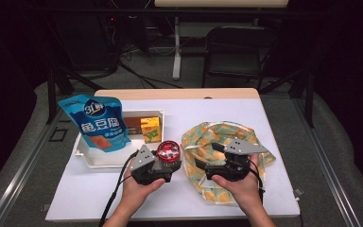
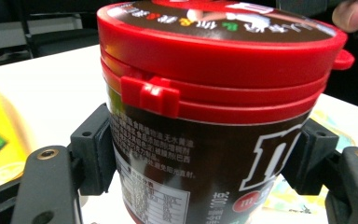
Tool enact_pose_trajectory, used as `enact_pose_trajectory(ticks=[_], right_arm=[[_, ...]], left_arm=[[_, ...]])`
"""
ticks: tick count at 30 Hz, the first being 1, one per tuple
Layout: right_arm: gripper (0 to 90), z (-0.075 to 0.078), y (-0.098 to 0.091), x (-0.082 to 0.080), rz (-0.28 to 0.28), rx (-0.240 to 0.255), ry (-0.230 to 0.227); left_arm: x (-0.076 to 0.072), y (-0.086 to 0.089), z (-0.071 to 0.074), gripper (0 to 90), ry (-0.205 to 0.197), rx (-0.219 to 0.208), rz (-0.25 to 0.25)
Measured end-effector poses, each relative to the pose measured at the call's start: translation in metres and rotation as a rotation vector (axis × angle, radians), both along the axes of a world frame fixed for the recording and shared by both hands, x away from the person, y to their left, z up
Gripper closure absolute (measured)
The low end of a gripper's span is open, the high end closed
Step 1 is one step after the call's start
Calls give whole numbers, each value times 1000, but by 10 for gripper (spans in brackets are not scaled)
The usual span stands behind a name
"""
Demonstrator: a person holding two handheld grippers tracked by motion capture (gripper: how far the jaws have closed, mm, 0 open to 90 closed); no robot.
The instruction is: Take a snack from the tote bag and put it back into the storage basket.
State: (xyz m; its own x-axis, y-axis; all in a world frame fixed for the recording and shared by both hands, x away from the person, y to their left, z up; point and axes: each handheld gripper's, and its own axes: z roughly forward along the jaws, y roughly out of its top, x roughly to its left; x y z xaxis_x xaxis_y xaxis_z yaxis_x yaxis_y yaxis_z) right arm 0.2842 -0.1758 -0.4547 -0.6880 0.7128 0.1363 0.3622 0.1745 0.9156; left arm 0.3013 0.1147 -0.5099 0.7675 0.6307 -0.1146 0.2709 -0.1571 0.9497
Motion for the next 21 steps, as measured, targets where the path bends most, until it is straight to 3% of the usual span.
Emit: enact_pose_trajectory(ticks=[12,21], right_arm=[[197,-21,-28,-3,-75,-26,9],[207,-35,-49,-8,-123,-47,31]], left_arm=[[2,45,6,255,-15,-16,87],[6,73,1,255,-14,-34,164]])
